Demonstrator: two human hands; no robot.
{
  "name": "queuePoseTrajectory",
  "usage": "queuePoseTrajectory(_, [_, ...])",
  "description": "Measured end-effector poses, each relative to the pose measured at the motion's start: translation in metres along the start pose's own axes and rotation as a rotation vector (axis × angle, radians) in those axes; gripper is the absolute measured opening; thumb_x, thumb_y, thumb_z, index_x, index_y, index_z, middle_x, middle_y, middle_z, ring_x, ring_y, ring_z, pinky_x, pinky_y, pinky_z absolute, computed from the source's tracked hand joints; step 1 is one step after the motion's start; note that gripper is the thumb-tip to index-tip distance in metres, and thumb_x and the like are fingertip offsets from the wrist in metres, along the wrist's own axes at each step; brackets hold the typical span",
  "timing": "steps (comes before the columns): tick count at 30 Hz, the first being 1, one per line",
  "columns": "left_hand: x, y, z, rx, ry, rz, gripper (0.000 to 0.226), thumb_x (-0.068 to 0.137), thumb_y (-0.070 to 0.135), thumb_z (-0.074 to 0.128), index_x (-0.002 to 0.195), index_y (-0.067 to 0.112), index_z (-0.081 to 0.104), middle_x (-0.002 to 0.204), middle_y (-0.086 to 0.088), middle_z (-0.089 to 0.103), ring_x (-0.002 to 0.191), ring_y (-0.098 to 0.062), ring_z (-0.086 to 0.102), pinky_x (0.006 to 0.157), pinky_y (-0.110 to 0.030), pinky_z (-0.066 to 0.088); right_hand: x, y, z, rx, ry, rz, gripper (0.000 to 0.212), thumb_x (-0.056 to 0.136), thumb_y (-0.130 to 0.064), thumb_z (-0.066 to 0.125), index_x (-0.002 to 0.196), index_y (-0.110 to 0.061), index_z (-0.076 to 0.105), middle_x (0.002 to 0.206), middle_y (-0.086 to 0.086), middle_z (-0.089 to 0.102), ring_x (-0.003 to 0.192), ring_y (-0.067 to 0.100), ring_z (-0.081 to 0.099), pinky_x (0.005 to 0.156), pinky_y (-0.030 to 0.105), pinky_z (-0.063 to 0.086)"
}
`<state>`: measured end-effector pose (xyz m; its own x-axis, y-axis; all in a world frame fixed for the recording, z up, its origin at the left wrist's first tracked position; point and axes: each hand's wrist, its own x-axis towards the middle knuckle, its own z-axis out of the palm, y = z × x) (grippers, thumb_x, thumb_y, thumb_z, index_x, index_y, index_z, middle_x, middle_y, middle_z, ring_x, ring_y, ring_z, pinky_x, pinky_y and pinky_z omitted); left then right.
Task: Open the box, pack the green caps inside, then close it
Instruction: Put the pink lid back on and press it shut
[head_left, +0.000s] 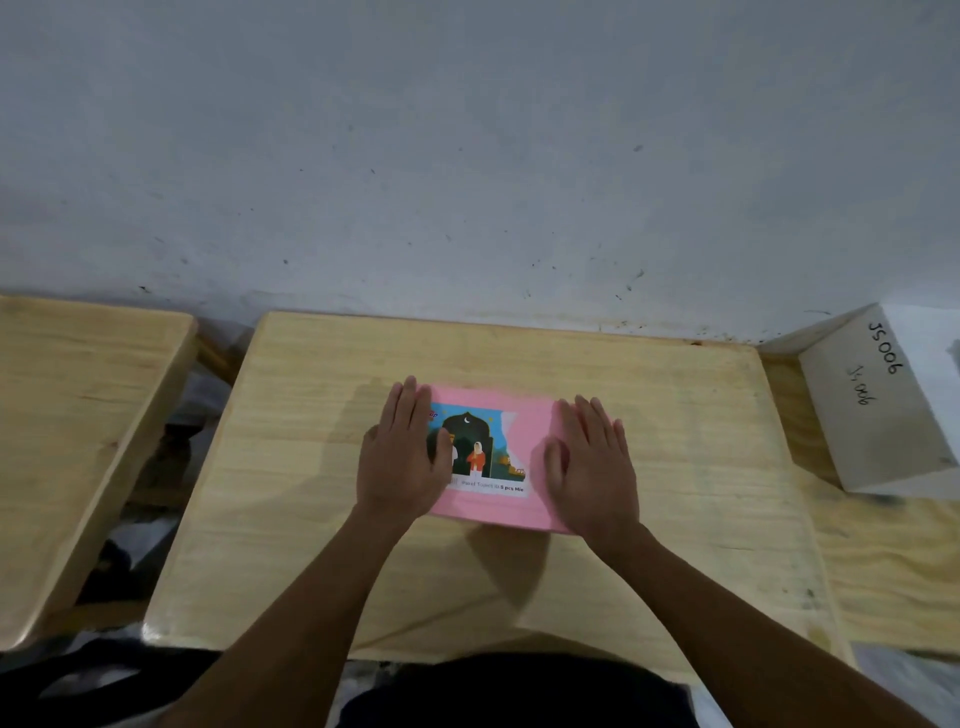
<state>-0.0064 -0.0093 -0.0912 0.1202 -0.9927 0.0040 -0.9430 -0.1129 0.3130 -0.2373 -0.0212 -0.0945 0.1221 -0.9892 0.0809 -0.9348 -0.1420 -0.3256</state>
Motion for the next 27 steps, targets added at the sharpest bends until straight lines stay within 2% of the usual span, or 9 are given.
queuePoseTrajectory(8, [0.000,0.002,0.000,0.002,0.000,-0.021,0.069,0.085,0.049,0.044,0.145,0.019,0.031,0.158,0.001,0.023,0.148,-0.017,0.017,0.089,-0.041,0.049,0.001,0.001,0.000,0.018,-0.011,0.009,0.055,0.093,-0.040,0.035,0.142,-0.015,0.044,0.151,0.010,0.040,0.145,0.025,0.027,0.118,0.046,0.020])
queuePoseTrajectory(13, [-0.001,0.003,-0.003,0.020,-0.019,-0.019,0.074,0.081,0.057,0.038,0.146,0.023,0.027,0.159,-0.001,0.019,0.148,-0.020,0.013,0.094,-0.044,0.047,0.002,0.000,-0.005,0.072,-0.028,0.022,0.056,0.093,-0.041,0.035,0.141,-0.012,0.043,0.152,0.010,0.039,0.145,0.024,0.027,0.114,0.044,0.034])
queuePoseTrajectory(16, [0.000,0.001,-0.003,-0.010,-0.011,-0.021,0.075,0.079,0.060,0.034,0.145,0.025,0.030,0.159,0.000,0.020,0.148,-0.019,0.014,0.096,-0.045,0.046,0.001,-0.003,-0.011,0.209,-0.004,0.171,0.057,0.095,-0.038,0.040,0.145,-0.011,0.035,0.154,0.009,0.033,0.142,0.025,0.031,0.109,0.045,0.040])
queuePoseTrajectory(19, [0.000,0.002,-0.006,-0.081,-0.034,-0.063,0.073,0.082,0.060,0.043,0.145,0.025,0.030,0.159,-0.002,0.017,0.147,-0.021,0.017,0.101,-0.045,0.043,-0.003,-0.003,-0.021,0.423,0.028,0.395,0.057,0.097,-0.033,0.046,0.148,-0.014,0.027,0.154,0.008,0.030,0.134,0.027,0.042,0.100,0.048,0.043])
queuePoseTrajectory(22, [0.002,0.005,-0.013,-0.268,-0.028,-0.314,0.073,0.087,0.054,0.051,0.146,0.019,0.026,0.157,-0.008,0.018,0.137,-0.030,0.036,0.095,-0.046,0.046,-0.008,0.001,-0.023,0.729,0.000,0.597,0.058,0.097,-0.037,0.050,0.147,-0.015,0.031,0.147,0.010,0.042,0.129,0.030,0.048,0.103,0.046,0.042])
queuePoseTrajectory(24, [0.004,0.001,-0.018,-0.465,-0.049,-0.569,0.068,0.088,0.052,0.052,0.141,0.013,0.037,0.145,-0.014,0.041,0.122,-0.034,0.052,0.091,-0.043,0.047,-0.015,0.005,-0.021,0.849,-0.027,0.641,0.049,0.096,-0.042,0.050,0.138,-0.019,0.046,0.133,0.006,0.057,0.121,0.030,0.055,0.100,0.047,0.046])
queuePoseTrajectory(26, [0.003,-0.007,-0.019,-0.577,-0.082,-0.689,0.057,0.088,0.057,0.047,0.111,0.007,0.061,0.109,-0.015,0.065,0.094,-0.031,0.063,0.078,-0.036,0.048,-0.019,0.009,-0.022,0.947,-0.047,0.638,0.027,0.097,-0.037,0.050,0.119,-0.024,0.057,0.117,-0.001,0.065,0.108,0.024,0.061,0.088,0.043,0.053])
queuePoseTrajectory(27, [0.000,-0.011,-0.018,-0.595,-0.093,-0.670,0.058,0.088,0.060,0.044,0.092,0.007,0.065,0.092,-0.012,0.067,0.083,-0.028,0.063,0.072,-0.034,0.047,-0.020,0.009,-0.024,1.005,-0.053,0.644,0.018,0.098,-0.031,0.049,0.114,-0.028,0.058,0.110,-0.004,0.066,0.100,0.018,0.062,0.080,0.038,0.054])
